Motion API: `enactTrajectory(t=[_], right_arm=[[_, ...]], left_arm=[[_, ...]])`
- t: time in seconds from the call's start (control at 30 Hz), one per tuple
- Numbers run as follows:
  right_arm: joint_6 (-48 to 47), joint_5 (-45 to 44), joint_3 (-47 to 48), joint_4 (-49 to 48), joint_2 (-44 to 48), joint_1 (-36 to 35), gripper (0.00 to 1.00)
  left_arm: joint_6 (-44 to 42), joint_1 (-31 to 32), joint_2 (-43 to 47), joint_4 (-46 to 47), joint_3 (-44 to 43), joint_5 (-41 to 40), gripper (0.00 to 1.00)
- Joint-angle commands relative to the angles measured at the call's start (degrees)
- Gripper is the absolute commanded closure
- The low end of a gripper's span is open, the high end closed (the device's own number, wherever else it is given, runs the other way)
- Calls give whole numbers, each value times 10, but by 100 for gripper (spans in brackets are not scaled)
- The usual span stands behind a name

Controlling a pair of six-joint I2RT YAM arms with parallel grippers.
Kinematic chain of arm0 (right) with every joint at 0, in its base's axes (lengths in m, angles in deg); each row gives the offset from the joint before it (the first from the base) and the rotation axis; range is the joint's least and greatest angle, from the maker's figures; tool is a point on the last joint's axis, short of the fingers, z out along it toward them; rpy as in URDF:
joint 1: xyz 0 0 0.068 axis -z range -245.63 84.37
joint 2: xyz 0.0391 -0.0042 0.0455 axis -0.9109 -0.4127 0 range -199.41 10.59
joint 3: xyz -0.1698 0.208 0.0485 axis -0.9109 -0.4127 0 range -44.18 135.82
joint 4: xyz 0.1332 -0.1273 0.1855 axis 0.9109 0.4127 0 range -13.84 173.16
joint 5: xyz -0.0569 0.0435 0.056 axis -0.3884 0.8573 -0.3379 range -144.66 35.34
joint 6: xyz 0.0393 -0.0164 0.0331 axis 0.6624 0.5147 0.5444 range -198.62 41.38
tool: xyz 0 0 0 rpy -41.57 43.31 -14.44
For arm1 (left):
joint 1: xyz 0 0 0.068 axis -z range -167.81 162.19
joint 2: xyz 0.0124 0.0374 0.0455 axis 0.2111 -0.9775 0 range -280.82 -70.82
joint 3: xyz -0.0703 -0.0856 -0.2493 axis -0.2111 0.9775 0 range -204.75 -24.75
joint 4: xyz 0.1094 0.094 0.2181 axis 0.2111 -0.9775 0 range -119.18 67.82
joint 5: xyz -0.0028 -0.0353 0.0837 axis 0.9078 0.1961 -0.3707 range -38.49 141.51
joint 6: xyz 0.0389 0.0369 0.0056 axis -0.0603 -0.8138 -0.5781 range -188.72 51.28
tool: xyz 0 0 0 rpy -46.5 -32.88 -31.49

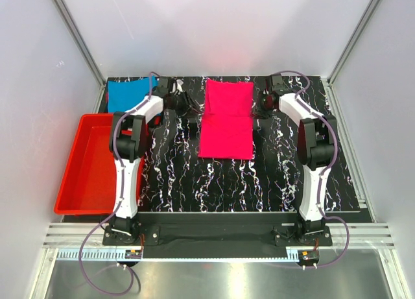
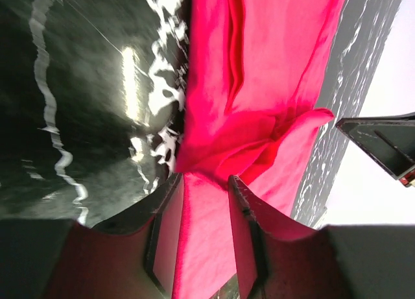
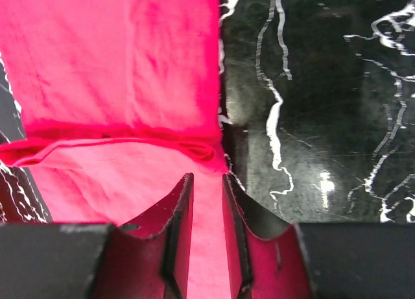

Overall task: Fold and stack the t-shirts
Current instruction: Fold the tshirt

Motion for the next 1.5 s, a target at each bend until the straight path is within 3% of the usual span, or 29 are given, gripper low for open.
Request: enactTrajectory(t=[0.0,0.3,0.5,0.67,0.9,1.07,1.33,1.47], right_arm=[[12,-8,14,13,28,7,70],[-14,89,-59,13,78,7,68],[-21,164,-152,13,151,7,70],[-13,233,-242,-35,161,5,70],[-20,204,-312,-65,135,5,72],[-35,176,-321,-34,185,6,71],[-26,166,-333,-13,231,5,59],[-21,167,-351,-24,224,6,51]], left_arm=[[-21,-17,31,-2,-38,-2,62],[-79,-8,105,-50,44,-17,65],[-100,25,229,-53,193,-44,65],[-70,42,255,37,333,-2,65],[-51,53,241,21,393,-66,66],[-37,53,286,-2,395,-131,63],[-66,67,285,48,381,-23,59],[-72,71,272,84,401,-8,58]])
